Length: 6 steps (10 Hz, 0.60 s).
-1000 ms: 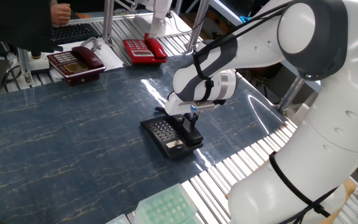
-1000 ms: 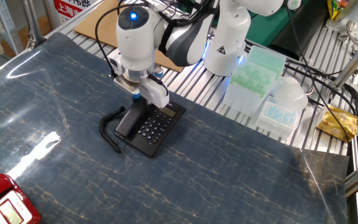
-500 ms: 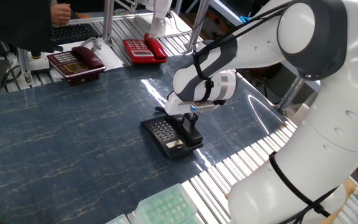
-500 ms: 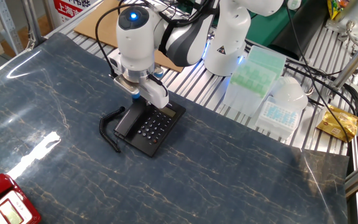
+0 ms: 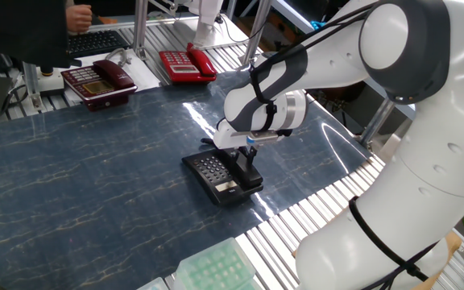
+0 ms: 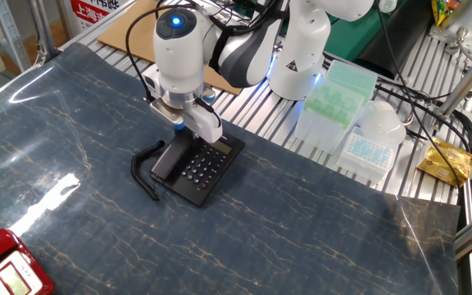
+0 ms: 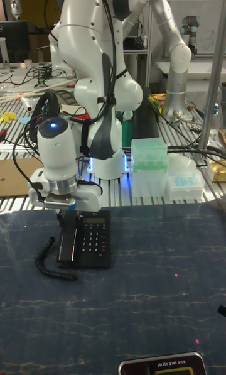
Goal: Place the handset of the telephone on the corresponding phone cradle
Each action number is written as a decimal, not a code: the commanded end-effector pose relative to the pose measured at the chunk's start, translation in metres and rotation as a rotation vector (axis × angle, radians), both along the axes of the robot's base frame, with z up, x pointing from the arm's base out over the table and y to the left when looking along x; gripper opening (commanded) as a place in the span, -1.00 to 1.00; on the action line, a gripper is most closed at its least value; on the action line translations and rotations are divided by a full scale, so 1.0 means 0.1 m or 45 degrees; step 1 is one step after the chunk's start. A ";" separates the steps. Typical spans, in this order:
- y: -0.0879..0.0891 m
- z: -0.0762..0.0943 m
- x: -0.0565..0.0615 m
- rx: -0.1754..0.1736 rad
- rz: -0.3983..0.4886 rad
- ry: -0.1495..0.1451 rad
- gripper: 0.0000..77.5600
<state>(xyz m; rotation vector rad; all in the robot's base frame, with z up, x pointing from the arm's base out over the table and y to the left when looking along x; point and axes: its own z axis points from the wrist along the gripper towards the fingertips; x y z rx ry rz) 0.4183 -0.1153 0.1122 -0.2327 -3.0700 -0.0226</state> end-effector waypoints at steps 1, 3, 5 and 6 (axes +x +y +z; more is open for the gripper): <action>0.00 0.01 0.01 -0.007 -0.011 -0.003 -0.97; 0.00 0.01 0.01 -0.007 -0.012 -0.003 1.00; 0.00 0.01 0.01 -0.007 -0.012 -0.003 1.00; 0.00 0.01 0.01 -0.007 -0.012 -0.003 1.00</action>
